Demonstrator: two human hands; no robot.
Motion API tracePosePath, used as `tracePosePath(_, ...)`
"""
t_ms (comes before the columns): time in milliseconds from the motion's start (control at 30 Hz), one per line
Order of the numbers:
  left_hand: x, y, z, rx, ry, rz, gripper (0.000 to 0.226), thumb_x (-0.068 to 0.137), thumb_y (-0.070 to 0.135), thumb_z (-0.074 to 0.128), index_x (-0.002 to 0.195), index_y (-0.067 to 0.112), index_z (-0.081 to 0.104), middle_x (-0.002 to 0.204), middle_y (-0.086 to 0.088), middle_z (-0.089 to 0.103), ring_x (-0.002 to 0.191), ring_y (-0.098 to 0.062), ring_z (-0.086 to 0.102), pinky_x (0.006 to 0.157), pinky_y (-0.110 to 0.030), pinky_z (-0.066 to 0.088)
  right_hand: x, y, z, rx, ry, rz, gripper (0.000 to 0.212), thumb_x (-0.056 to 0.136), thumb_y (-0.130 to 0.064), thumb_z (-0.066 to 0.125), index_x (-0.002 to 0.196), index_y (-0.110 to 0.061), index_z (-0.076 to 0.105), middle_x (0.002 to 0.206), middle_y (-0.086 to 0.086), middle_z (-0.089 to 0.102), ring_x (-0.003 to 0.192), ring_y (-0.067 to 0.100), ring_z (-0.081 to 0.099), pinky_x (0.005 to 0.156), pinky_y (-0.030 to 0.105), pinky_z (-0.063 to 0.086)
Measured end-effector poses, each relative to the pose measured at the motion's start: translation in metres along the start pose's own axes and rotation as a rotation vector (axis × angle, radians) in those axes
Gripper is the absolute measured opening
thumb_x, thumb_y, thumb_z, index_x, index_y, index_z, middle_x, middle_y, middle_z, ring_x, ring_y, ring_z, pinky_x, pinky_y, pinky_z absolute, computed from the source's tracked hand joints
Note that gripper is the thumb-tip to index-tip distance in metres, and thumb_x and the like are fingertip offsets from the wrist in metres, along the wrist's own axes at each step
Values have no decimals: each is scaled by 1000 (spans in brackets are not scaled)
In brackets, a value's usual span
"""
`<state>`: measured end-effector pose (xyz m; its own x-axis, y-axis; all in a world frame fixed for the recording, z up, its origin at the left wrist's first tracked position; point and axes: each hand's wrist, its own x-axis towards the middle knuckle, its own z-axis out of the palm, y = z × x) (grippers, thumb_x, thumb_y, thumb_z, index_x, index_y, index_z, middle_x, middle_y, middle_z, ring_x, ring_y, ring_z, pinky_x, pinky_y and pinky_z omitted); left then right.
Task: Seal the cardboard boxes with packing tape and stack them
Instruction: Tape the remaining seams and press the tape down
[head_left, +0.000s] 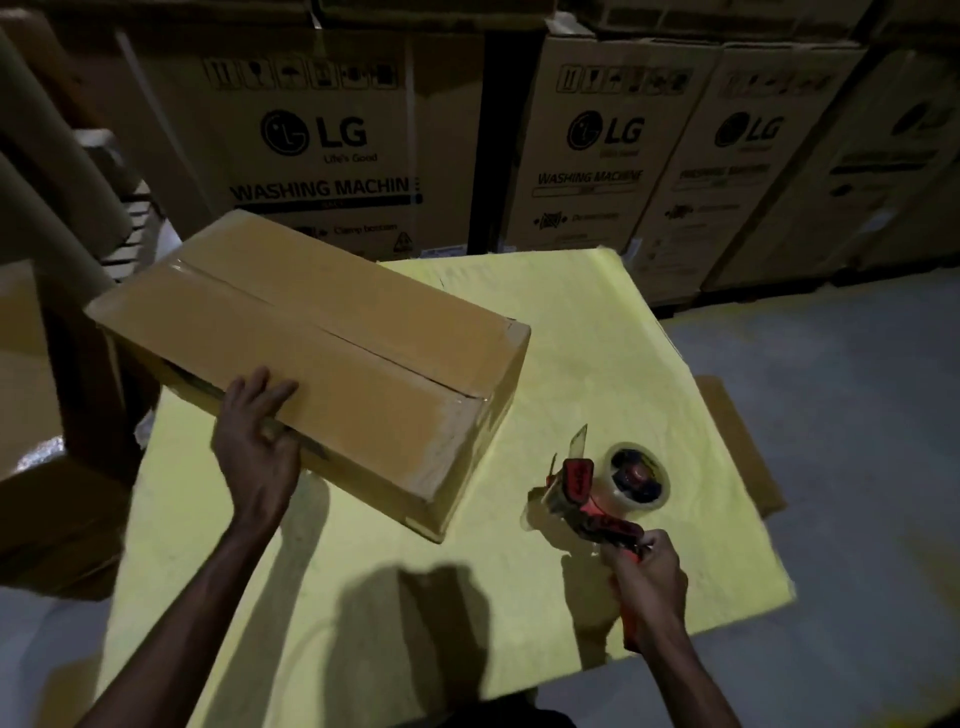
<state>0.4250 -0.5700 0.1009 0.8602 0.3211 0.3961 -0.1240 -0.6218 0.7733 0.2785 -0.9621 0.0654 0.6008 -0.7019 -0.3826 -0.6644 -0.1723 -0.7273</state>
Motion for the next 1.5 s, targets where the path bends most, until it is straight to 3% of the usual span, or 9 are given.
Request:
tracePosePath(133, -52, 63, 25, 58, 396, 81, 38, 74, -10, 55, 107, -3, 73, 113, -21, 71, 106, -36, 66, 98, -31, 43, 38, -25, -37, 29, -110, -123, 21, 82, -15, 76, 87, -18, 55, 71, 9, 70, 63, 32, 67, 57, 43, 53)
tracePosePath(267, -99, 166, 58, -111, 151, 206, 18, 82, 4, 58, 83, 4, 76, 81, -1, 71, 69, -15, 65, 66, -19, 50, 66, -63, -61, 42, -240, -283, 25, 83, -10, 77, 89, -20, 55, 82, 3, 72, 67, 28, 68, 61, 47, 57)
tracePosePath(333, -101, 208, 77, -208, -102, 24, 22, 87, 30, 63, 82, 14, 77, 75, 10, 72, 64, -9, 66, 58, -17, 51, 73, -87, -65, 47, -295, -375, 28, 80, -8, 78, 89, -22, 56, 86, -1, 73, 73, 27, 69, 62, 46, 57)
tracePosePath(433, -84, 239, 101, -405, -410, -589, 62, 88, 71, 63, 70, 11, 69, 61, -4, 68, 53, -21, 60, 50, -25, 46, 72, -121, -64, 83, -340, -530, 32, 76, -6, 79, 88, -24, 56, 86, -7, 73, 77, 25, 70, 56, 36, 56)
tracePosePath(567, -69, 247, 111, -694, -509, -962, 73, 77, 84, 54, 61, 13, 61, 66, -14, 67, 53, -24, 61, 54, -27, 48, 62, -154, -56, 134, -391, -736, 35, 70, -16, 82, 91, -27, 56, 87, -15, 71, 76, 19, 69, 62, 34, 53)
tracePosePath(933, -75, 227, 74, -1282, -337, -1094, 20, 83, 17, 72, 68, 10, 61, 66, -12, 68, 51, -17, 68, 48, -21, 55, 48, -183, -28, 229, -447, -907, 45, 69, -11, 84, 94, -32, 54, 88, -15, 69, 76, 19, 69, 61, 30, 51)
tracePosePath(1100, -77, 218, 64, -1248, -369, -1094, 37, 90, 41, 73, 82, 6, 68, 82, -19, 71, 60, -23, 71, 55, -28, 61, 42, -189, -26, 245, -443, -956, 41, 66, -23, 80, 94, -34, 52, 90, -19, 69, 75, 18, 70, 57, 27, 50)
tracePosePath(1233, -68, 216, 57, -1192, -434, -1073, 54, 78, 61, 83, 83, 9, 68, 70, -12, 69, 50, -17, 66, 45, -23, 56, 40, -189, -23, 230, -445, -1028, 45, 72, -2, 86, 98, -19, 54, 86, -19, 68, 73, 6, 67, 59, 18, 50)
tracePosePath(1500, -61, 217, 50, -1480, -384, -1120, 11, 84, 4, 72, 95, 0, 73, 66, -12, 67, 47, -11, 66, 43, -16, 54, 37, -193, -17, 273, -441, -1068, 45, 71, 2, 87, 97, -13, 53, 83, -13, 67, 74, 8, 66, 62, 25, 56)
